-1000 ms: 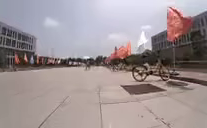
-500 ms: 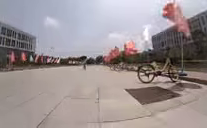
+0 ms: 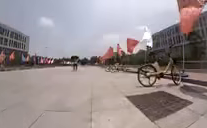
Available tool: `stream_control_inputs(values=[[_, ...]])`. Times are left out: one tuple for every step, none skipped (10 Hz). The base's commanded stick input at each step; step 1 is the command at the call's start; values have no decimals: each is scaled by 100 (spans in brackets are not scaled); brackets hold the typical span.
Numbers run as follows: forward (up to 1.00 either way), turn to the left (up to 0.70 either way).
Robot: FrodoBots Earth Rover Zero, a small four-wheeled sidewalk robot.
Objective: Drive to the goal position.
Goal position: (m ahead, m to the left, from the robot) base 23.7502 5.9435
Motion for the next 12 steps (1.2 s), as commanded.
stream_control_inputs(values=[[100,0],[100,0],[100,0],[100,0],[100,0],[100,0],[100,0],[100,0],[100,0],[100,0],[100,0],[100,2]])
